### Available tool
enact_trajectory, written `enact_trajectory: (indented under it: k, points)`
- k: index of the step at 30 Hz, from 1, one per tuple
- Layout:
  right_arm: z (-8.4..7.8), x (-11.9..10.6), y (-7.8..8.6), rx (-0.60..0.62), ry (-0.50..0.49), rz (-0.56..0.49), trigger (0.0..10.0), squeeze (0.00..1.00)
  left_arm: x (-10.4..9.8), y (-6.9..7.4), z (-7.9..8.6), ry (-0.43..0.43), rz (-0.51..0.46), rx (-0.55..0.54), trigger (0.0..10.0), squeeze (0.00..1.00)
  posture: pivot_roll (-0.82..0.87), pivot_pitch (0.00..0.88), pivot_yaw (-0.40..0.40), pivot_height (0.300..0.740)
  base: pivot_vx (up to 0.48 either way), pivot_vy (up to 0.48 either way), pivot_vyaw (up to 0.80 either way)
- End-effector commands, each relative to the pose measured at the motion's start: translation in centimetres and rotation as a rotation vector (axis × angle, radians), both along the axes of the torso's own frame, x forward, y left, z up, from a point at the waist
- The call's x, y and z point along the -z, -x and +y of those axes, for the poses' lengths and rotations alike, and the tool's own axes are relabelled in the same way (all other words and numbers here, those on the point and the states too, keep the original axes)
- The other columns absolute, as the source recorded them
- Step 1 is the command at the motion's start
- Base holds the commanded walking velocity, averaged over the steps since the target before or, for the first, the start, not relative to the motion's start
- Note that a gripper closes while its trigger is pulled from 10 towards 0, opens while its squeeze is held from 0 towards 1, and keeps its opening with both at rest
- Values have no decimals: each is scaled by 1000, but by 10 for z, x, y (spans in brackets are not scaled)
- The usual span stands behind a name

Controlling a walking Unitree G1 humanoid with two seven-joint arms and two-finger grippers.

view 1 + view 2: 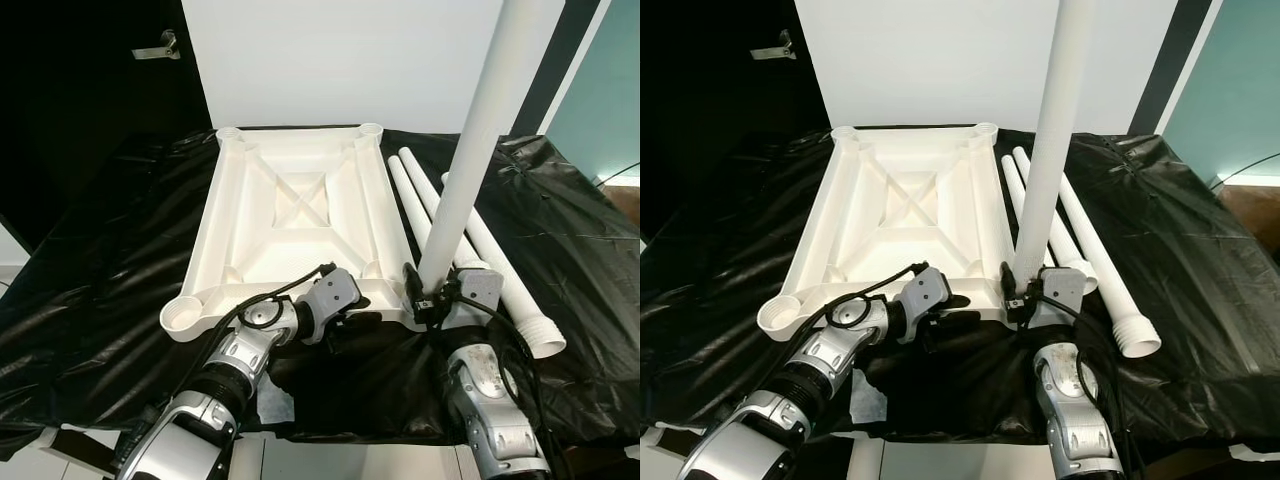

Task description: Building children table

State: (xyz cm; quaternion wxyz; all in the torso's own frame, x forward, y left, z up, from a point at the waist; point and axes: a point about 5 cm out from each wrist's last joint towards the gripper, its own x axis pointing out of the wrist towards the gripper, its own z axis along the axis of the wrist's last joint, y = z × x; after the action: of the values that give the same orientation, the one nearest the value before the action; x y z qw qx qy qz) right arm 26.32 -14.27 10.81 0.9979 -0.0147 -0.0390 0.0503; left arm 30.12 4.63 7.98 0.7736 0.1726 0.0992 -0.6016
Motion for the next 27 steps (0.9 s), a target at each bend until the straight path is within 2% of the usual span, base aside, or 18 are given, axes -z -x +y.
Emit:
enact_trajectory:
  k: [1, 2, 3, 5, 6, 7, 8, 11, 13, 14, 16, 17, 18, 19, 20, 23, 27]
  points:
    - [-1, 4, 0, -62, 28, 29, 10000, 1000, 39, 25, 6, -116, 170, 65, 10000, 0, -31, 0, -8, 740, 0, 0, 0]
    - [-1, 4, 0, -62, 28, 29, 10000, 1000, 39, 25, 6, -116, 170, 65, 10000, 0, -31, 0, -8, 740, 0, 0, 0]
    - [-3, 3, 0, -135, 53, 26, 10000, 1000, 40, 25, 7, -119, 172, 66, 10000, 0, -31, 0, -8, 740, 0, 0, 0]
    - [-3, 3, 0, -135, 53, 26, 10000, 1000, 40, 25, 7, -119, 172, 66, 10000, 0, -31, 0, -8, 740, 0, 0, 0]
    - [-5, 3, 1, -220, 87, 31, 10000, 1000, 41, 26, 8, -122, 174, 67, 10000, 0, -31, 0, -8, 740, 0, 0, 0]
    - [-5, 3, 1, -220, 87, 31, 10000, 1000, 41, 26, 8, -122, 174, 67, 10000, 0, -31, 0, -8, 740, 0, 0, 0]
    - [-10, 1, 0, -287, 144, 29, 10000, 0, 41, 26, 9, -123, 174, 66, 10000, 0, -38, 0, -9, 740, 0, 0, 0]
    - [-19, 0, -2, -346, 187, 34, 10000, 0, 41, 26, 9, -123, 174, 65, 10000, 0, -38, 0, -9, 740, 0, 0, 0]
    - [-30, -4, -5, -465, 229, 61, 10000, 0, 41, 25, 8, -118, 175, 63, 10000, 0, -38, 0, -7, 740, 0, 0, 0]
    - [-30, -4, -5, -465, 229, 61, 10000, 0, 41, 25, 8, -118, 175, 63, 10000, 0, -38, 0, -7, 740, 0, 0, 0]
    - [-33, -5, -4, -587, 252, 112, 10000, 0, 41, 26, 7, -116, 177, 64, 10000, 0, -40, 0, -4, 740, 0, 0, 0]
    - [-33, -5, -4, -587, 252, 112, 10000, 0, 41, 26, 7, -116, 177, 64, 10000, 0, -40, 0, -4, 740, 0, 0, 0]
    - [-35, -4, -3, -642, 263, 145, 10000, 0, 42, 27, 7, -116, 179, 64, 10000, 0, -39, 0, -5, 740, 0, 0, 0]
    - [-36, -3, -2, -679, 280, 169, 2863, 0, 42, 27, 7, -117, 179, 64, 10000, 0, -38, 0, -6, 740, 0, 0, 0]
    - [-38, -1, -1, -718, 310, 201, 0, 0, 42, 27, 8, -116, 179, 62, 10000, 0, -36, 0, -7, 740, 0, 0, 0]
    - [-42, 6, 1, -768, 367, 244, 0, 0, 42, 27, 8, -114, 178, 58, 10000, 0, -36, 0, -7, 740, 0, 0, 0]
    - [-44, 7, -3, -766, 349, 254, 0, 0, 42, 27, 7, -109, 178, 53, 10000, 0, -25, 0, -13, 740, 0, 0, 0]
